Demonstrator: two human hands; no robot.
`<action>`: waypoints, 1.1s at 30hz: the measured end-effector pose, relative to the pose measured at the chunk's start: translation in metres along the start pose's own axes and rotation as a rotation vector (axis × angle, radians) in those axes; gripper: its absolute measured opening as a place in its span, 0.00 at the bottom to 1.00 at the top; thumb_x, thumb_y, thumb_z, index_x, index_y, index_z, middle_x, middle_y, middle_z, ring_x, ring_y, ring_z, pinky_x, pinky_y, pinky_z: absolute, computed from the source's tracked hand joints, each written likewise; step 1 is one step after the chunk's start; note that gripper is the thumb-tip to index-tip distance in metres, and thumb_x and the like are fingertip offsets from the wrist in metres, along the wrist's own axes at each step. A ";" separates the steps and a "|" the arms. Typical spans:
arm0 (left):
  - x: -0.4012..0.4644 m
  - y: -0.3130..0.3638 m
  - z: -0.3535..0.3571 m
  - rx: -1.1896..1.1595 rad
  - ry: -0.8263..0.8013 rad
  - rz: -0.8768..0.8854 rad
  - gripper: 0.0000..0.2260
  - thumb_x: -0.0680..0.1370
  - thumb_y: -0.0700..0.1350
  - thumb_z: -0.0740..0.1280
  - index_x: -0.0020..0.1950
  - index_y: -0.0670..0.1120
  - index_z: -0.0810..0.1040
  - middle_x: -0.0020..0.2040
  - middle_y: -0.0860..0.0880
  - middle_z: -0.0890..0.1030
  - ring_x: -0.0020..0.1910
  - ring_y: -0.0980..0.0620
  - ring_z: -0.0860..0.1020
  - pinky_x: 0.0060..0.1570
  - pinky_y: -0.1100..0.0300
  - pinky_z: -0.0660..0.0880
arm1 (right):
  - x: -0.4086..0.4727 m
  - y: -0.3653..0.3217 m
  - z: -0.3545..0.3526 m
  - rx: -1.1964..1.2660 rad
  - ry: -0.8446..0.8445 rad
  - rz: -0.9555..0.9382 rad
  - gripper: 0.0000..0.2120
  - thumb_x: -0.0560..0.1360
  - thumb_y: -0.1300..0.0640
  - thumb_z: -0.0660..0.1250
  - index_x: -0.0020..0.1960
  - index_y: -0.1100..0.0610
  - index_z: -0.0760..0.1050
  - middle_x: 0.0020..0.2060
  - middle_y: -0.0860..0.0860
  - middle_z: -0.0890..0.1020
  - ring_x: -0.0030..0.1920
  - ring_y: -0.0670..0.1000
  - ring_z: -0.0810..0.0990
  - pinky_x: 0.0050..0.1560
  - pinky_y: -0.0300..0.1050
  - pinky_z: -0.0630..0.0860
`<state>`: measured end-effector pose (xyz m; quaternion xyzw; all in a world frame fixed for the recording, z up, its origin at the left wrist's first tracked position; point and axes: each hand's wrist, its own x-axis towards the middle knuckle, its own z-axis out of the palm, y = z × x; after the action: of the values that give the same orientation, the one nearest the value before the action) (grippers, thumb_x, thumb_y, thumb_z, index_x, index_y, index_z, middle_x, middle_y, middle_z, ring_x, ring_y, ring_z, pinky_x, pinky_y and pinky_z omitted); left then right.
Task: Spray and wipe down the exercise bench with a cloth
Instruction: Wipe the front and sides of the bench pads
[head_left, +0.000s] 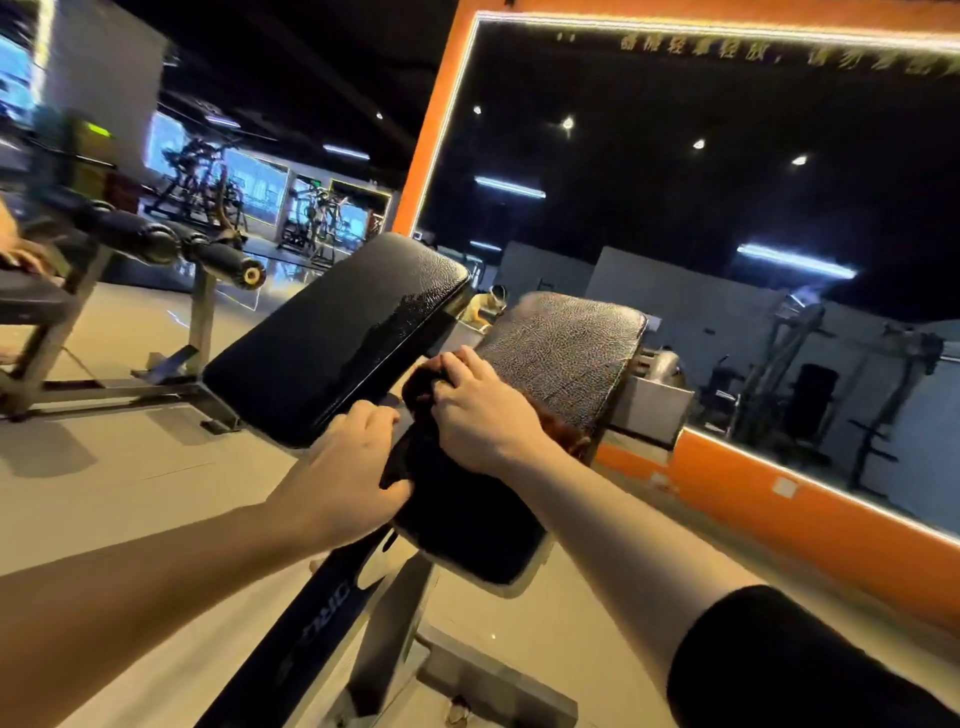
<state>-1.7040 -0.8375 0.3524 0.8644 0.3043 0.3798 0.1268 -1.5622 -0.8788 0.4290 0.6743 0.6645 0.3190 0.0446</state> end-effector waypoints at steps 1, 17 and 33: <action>-0.006 -0.002 -0.002 -0.012 0.001 -0.050 0.21 0.75 0.50 0.69 0.65 0.48 0.66 0.60 0.50 0.69 0.58 0.50 0.71 0.58 0.54 0.73 | -0.004 -0.018 0.009 0.001 -0.010 -0.056 0.20 0.79 0.54 0.54 0.67 0.61 0.72 0.71 0.60 0.65 0.74 0.62 0.55 0.74 0.55 0.55; -0.035 -0.024 -0.002 -0.238 -0.139 -0.093 0.26 0.74 0.43 0.72 0.69 0.50 0.68 0.65 0.50 0.68 0.59 0.51 0.72 0.55 0.60 0.69 | -0.007 0.048 -0.017 -0.025 0.019 0.176 0.19 0.83 0.51 0.53 0.67 0.60 0.71 0.74 0.59 0.62 0.76 0.60 0.53 0.74 0.53 0.55; -0.048 -0.037 -0.001 -0.088 -0.074 0.037 0.26 0.75 0.45 0.71 0.72 0.50 0.69 0.67 0.53 0.66 0.61 0.52 0.73 0.59 0.60 0.74 | -0.042 -0.037 0.009 -0.018 0.001 -0.123 0.19 0.81 0.49 0.55 0.66 0.58 0.73 0.73 0.59 0.66 0.77 0.60 0.55 0.75 0.56 0.59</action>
<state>-1.7464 -0.8382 0.3085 0.8769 0.2663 0.3628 0.1690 -1.5859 -0.9100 0.3886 0.6315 0.7020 0.3220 0.0697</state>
